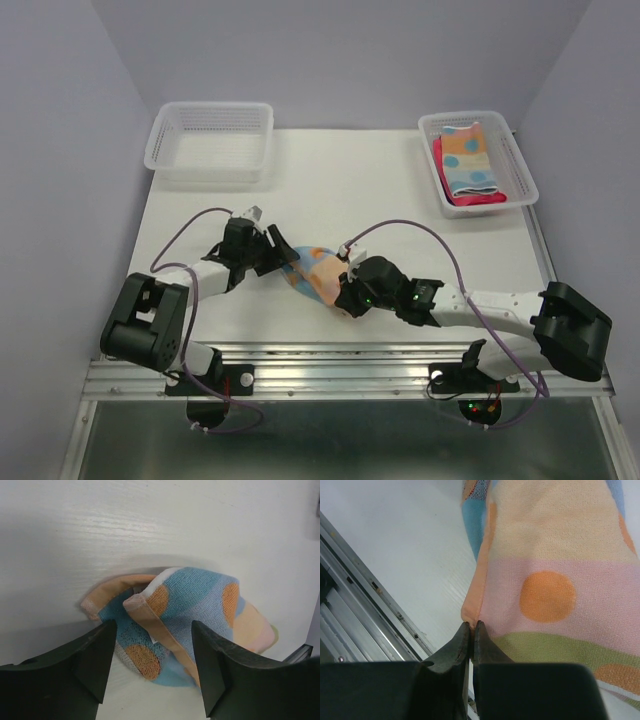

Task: Fold and stack the towels
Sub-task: Flatten out the crumpled towel

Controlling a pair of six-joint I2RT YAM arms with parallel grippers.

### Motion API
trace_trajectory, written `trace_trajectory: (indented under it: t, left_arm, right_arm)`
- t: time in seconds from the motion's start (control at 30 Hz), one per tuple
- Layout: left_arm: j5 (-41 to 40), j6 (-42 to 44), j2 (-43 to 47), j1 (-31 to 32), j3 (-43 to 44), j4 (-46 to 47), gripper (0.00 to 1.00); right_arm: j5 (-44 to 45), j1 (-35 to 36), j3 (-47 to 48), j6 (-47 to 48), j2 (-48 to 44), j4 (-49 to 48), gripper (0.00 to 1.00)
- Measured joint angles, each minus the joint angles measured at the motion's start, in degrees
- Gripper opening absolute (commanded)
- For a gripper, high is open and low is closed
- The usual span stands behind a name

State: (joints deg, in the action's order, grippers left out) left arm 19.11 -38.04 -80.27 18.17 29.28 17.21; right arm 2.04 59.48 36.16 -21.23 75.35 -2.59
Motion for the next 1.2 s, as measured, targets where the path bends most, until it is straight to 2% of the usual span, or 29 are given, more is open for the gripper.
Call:
trace_trajectory:
  t: [0.2, 0.23, 0.37, 0.5, 0.53, 0.6, 0.93, 1.2]
  left_arm:
    - [0.76, -0.15, -2.32, 0.31, 0.76, 1.95, 0.57]
    - [0.79, -0.22, -2.49, 0.42, 0.81, 2.32, 0.52]
    - [0.85, -0.17, -3.67, 0.48, 1.49, 3.15, 0.4]
    - [0.76, -0.17, -4.0, 0.46, 1.62, 3.41, 0.21]
    - [0.7, -0.17, -4.0, 0.46, 1.62, 3.48, 0.09]
    - [0.46, -0.13, -4.0, 0.46, 1.62, 3.5, 0.0]
    - [-0.04, -0.11, -3.28, 0.48, 2.29, 3.61, 0.0]
    - [-1.18, 0.0, 8.2, 1.38, 1.42, 5.29, 0.0]
  right_arm:
    - [0.07, 0.0, 0.0, 0.0, 0.04, 0.0, 0.01]
    - [0.07, -0.02, 0.0, 0.0, 0.07, 0.0, 0.01]
    - [0.13, 0.0, 0.0, 0.02, 0.11, 0.0, 0.01]
    - [0.35, 0.0, 0.0, 0.02, 0.15, 0.02, 0.01]
    - [0.46, 0.0, 0.0, 0.02, 0.17, 0.02, 0.01]
    - [0.59, 0.0, 0.0, 0.02, 0.17, 0.04, 0.01]
    - [1.84, 0.0, 0.0, 0.02, -0.07, 0.48, 0.01]
    - [4.66, -0.02, 1.49, 0.59, -2.62, 2.45, 0.01]
